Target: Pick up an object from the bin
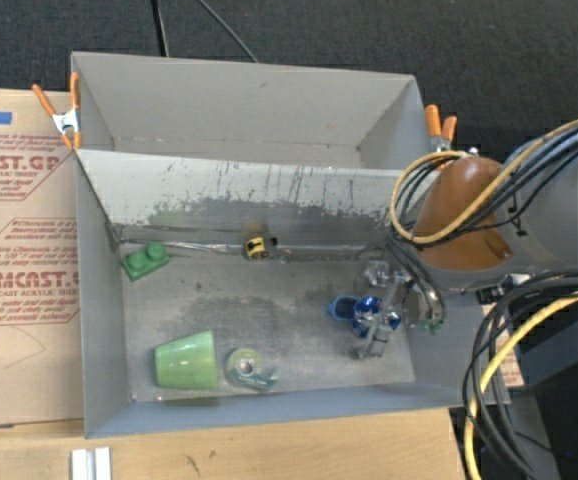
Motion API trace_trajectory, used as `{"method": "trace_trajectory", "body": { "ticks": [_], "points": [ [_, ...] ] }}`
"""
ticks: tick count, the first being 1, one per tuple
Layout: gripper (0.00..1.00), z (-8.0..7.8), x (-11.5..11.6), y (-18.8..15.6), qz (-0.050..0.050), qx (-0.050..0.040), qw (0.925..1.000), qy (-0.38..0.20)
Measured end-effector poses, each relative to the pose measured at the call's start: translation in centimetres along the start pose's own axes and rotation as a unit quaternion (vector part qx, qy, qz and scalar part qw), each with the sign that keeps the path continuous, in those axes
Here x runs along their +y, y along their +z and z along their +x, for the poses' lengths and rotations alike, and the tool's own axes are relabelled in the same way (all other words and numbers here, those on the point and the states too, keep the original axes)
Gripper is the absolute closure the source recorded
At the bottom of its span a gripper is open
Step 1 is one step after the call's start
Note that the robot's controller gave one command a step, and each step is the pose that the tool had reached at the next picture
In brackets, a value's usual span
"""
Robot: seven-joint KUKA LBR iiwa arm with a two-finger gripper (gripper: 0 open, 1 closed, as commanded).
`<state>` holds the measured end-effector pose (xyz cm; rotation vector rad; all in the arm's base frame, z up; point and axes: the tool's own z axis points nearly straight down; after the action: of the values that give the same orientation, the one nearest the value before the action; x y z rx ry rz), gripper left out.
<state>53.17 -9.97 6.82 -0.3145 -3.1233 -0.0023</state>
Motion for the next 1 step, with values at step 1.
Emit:
{"method": "trace_trajectory", "body": {
  "ticks": [1],
  "points": [
    [0.0,0.0,0.05,0.05,0.0,-0.0014,1.0,0.0]
  ]
}}
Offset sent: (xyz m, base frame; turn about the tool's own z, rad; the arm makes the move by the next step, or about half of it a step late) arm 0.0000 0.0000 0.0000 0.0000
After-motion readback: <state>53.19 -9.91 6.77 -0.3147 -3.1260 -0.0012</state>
